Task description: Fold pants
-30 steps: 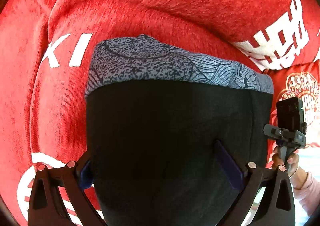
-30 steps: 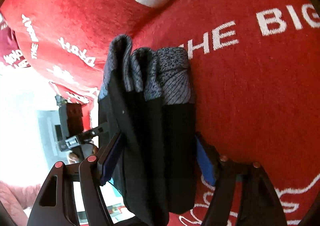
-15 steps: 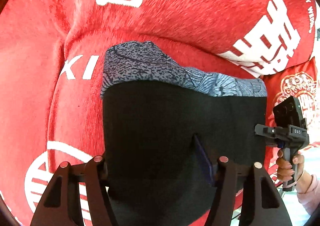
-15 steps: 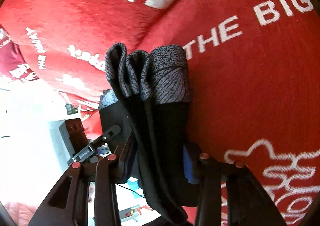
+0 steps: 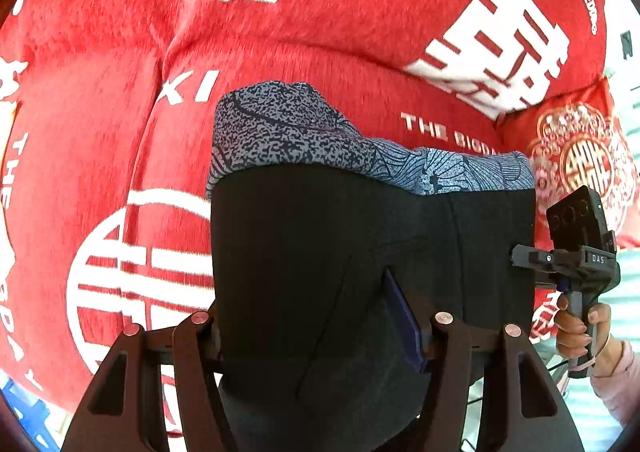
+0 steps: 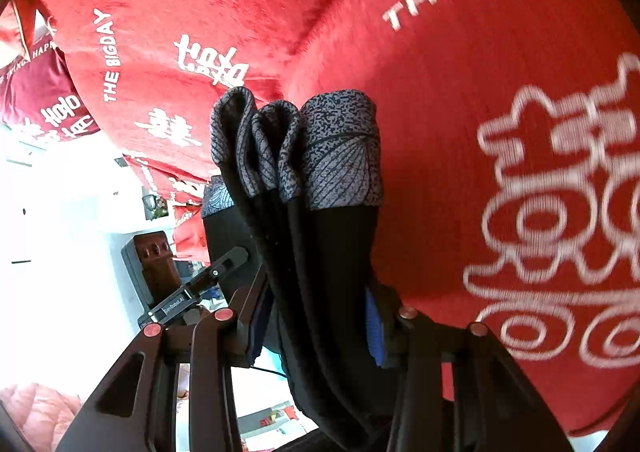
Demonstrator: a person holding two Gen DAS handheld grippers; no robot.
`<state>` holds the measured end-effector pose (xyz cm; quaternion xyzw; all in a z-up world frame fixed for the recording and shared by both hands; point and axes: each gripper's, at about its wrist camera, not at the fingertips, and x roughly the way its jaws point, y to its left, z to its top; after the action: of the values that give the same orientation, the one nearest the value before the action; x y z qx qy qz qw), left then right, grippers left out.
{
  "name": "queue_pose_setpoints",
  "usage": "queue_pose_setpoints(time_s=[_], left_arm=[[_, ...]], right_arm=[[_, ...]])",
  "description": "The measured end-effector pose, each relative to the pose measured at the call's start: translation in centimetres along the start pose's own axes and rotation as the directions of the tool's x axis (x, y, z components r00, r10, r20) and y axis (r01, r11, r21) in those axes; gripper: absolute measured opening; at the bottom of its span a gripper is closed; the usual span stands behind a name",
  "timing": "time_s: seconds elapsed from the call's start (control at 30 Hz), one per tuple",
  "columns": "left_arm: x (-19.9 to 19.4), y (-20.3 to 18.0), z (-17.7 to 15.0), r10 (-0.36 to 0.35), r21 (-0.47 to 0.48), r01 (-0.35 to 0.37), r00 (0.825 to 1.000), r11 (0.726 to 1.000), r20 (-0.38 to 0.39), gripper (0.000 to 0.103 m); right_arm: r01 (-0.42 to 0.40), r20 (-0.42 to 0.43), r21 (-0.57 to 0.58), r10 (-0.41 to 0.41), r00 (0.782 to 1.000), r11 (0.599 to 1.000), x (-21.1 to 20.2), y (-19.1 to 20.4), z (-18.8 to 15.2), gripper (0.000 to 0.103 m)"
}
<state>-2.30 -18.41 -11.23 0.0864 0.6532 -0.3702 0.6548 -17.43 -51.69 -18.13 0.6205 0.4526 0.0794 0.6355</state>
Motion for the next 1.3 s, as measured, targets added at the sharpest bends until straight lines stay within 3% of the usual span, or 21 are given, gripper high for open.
queue_pose_setpoints(time_s=[0.13,0.33,0.5,0.57,0.63,0.8,1.03,1.17,1.23,1.27,1.3], left_arm=[[0.7,1.1,-1.5,0.005,0.003,-0.005,1.000,1.000,-0.007,0.063],[3.2,3.6,-3.1,0.017,-0.032,-0.017,1.000,0.999,0.012,0.064],[4.3,4.8,-3.9,0.087,-0.029,-0.085,0.992,0.996,0.089,0.101],[4.6,5.1,-3.8,0.096,-0.045,-0.092,0.991,0.995,0.091,0.103],[4.5,5.2,-3.8,0.102,-0.049,-0.098,0.991,0.994,0.088,0.103],[3.3,3.8,-4.0,0.212,0.004,-0.213,0.972,0.977,0.099,0.103],[1.5,3.0,-5.5,0.285,0.039,-0.289,0.954,0.956,0.096,0.103],[1.3,2.9,-6.9,0.309,0.042,-0.312,0.949,0.949,0.064,0.103],[1.0,2.6,-7.8,0.313,0.051,-0.315,0.949,0.948,0.050,0.103],[0.9,2.3,-8.1,0.315,0.054,-0.318,0.948,0.947,0.049,0.103],[0.7,2.0,-8.6,0.317,0.059,-0.320,0.947,0.946,0.045,0.103]], right_arm=[[0.012,0.009,0.040,-0.012,1.000,0.999,1.3,-1.1,-1.2,0.044],[0.111,0.010,-0.041,-0.110,0.994,0.993,3.1,-0.8,-1.1,0.046],[0.196,0.031,-0.086,-0.194,0.980,0.977,4.0,-1.8,-1.0,0.058],[0.200,0.042,-0.068,-0.197,0.979,0.977,4.1,-2.6,-0.9,0.065],[0.205,0.057,-0.054,-0.202,0.978,0.977,4.0,-2.7,-1.1,0.066],[0.274,0.088,-0.046,-0.269,0.959,0.961,3.4,-1.6,-2.4,0.067],[0.368,0.147,0.002,-0.364,0.920,0.930,1.5,-0.9,-5.0,0.072],[0.449,0.179,0.039,-0.449,0.876,0.892,0.6,-0.7,-7.1,0.075],[0.495,0.183,0.053,-0.496,0.849,0.867,0.4,-0.4,-8.0,0.082],[0.541,0.193,0.055,-0.541,0.819,0.839,0.3,-0.1,-8.6,0.083],[0.564,0.200,0.055,-0.562,0.803,0.824,0.3,0.3,-8.9,0.084]])
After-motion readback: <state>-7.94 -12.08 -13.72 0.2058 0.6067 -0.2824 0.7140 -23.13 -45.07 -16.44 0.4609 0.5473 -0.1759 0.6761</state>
